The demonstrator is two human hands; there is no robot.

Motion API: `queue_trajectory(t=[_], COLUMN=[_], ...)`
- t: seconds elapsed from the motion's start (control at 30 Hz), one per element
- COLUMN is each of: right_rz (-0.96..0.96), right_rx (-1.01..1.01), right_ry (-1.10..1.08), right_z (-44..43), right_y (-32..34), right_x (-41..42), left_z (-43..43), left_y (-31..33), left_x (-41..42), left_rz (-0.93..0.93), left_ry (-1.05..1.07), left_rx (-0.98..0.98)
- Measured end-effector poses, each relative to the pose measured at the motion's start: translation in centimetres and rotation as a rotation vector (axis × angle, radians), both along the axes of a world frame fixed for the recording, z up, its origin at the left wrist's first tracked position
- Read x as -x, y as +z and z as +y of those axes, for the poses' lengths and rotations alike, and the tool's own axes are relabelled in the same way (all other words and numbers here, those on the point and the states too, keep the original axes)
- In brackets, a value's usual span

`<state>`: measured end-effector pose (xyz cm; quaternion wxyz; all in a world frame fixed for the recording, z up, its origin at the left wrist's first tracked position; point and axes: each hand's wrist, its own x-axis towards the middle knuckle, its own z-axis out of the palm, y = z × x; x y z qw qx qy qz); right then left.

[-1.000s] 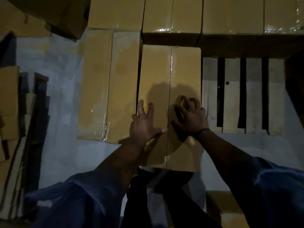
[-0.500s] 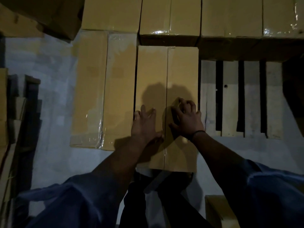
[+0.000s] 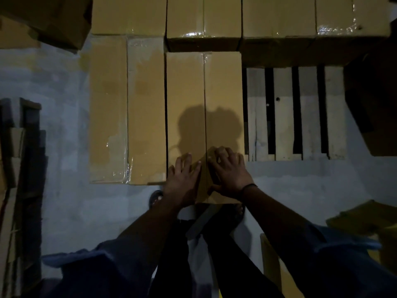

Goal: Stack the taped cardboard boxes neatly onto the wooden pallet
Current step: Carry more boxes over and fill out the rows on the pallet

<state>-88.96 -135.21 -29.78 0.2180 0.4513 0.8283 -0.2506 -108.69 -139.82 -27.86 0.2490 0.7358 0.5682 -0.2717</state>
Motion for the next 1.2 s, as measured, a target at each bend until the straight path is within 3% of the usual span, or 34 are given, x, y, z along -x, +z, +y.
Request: queue_trajectory(t=[0.2,0.37,0.67,1.07,1.2], right_rz=[-0.05,-0.028,0.008,-0.045,-0.052], right_rx=[0.052,0.008,-0.078,-0.008,0.0], right_ry=[0.107,0.049,0.06,0.105,0.003], right_z=[-4.5,-5.6,-4.1,-0.3,0.7], right_y=[-1.5,-1.7,-2.1,-2.0,-0.9], right_x=[-0.4,-0.5,-0.4,0.4,0.3], left_z=[-1.8,-2.0,-1.2,1.5,1.3], left_y=[0.3,-0.7,-1.1,-1.8,-1.8], left_x=[-1.0,-1.5,-0.9,0.3,1.8], left_rz=[-0.03,-0.065,-0.062,-0.016,-0.012], left_ry=[-0.071,-0.067,-0.093,-0.079,-0.003], left_rx=[-0.011,-0.056,-0.067,-0.08,-0.062])
